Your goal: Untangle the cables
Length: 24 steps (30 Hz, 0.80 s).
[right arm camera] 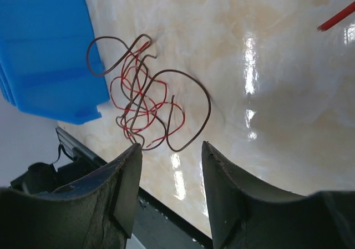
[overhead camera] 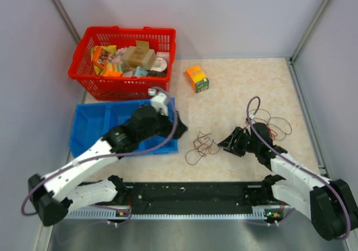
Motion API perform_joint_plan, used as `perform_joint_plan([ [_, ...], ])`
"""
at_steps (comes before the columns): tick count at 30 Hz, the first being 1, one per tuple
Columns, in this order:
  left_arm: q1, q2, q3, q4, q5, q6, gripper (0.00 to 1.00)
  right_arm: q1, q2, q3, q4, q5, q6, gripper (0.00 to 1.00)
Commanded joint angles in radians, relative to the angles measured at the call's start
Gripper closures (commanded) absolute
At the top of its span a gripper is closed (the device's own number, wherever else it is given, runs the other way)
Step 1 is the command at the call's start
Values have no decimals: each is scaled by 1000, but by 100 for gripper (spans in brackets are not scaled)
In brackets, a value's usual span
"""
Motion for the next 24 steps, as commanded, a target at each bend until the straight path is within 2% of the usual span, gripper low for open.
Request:
perform_joint_plan([
  [1, -168, 279, 137, 83, -29, 40, 21, 13, 138, 7, 258, 3, 108, 55],
  [6, -193, 559, 275, 90, -16, 135, 32, 19, 257, -26, 447, -57, 212, 56],
  [8, -191, 639, 305, 102, -16, 175, 35, 25, 263, -22, 449, -42, 211, 55],
  [10, -191, 695, 338, 81, -19, 174, 46, 25, 257, -14, 440, -34, 206, 55],
  [12, -193, 707, 322, 95, 16, 161, 53, 25, 246, -11, 431, -14, 206, 55],
  [16, -206, 649, 170, 234, 138, 103, 53, 30, 260, 1, 434, -5, 195, 58],
  [19, -223, 583, 89, 248, 153, 31, 54, 36, 288, 6, 450, -8, 186, 66],
  [24, -294, 496, 3, 274, 120, -9, 42, 55, 333, 6, 498, 6, 194, 68],
])
